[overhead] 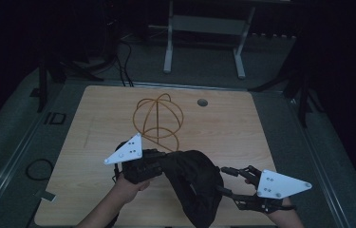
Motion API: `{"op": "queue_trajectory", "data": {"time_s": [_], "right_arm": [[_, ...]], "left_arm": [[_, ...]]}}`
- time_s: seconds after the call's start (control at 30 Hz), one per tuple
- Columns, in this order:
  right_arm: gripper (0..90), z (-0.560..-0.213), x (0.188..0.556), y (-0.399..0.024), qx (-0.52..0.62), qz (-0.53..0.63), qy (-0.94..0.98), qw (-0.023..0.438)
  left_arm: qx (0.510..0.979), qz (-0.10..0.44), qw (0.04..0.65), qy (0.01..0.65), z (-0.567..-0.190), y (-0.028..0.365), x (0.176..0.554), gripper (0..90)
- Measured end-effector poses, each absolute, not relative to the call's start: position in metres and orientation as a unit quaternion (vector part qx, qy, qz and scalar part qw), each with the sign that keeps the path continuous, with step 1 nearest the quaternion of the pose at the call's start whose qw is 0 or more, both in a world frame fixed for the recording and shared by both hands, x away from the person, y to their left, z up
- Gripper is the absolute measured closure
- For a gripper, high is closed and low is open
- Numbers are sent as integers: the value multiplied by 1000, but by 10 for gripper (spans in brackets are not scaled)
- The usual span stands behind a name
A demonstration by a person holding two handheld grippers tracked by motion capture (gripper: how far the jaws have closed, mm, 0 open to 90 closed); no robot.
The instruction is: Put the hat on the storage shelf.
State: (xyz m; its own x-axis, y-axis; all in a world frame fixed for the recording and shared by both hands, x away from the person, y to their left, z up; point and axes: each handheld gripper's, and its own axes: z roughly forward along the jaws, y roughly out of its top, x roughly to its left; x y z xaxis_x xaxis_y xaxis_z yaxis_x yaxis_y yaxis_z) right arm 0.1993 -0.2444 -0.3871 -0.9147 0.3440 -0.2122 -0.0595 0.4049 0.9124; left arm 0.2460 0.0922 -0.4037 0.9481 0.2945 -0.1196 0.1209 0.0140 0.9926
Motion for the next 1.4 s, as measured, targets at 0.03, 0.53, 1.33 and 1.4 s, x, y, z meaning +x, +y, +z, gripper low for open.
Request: {"op": "queue_trajectory", "data": {"time_s": [0.03,0.53,1.33,1.4], "right_arm": [[500,-387,199,-244,87,538,817,187],[881,-386,205,-231,86,549,813,171],[884,-372,211,-281,160,592,769,180],[884,-370,212,-284,166,592,767,184]], "left_arm": [[701,62,696,146,-404,91,246,881],[701,66,692,161,-403,91,250,878],[746,172,614,192,-408,100,245,603],[746,177,610,201,-413,107,245,603]]}}
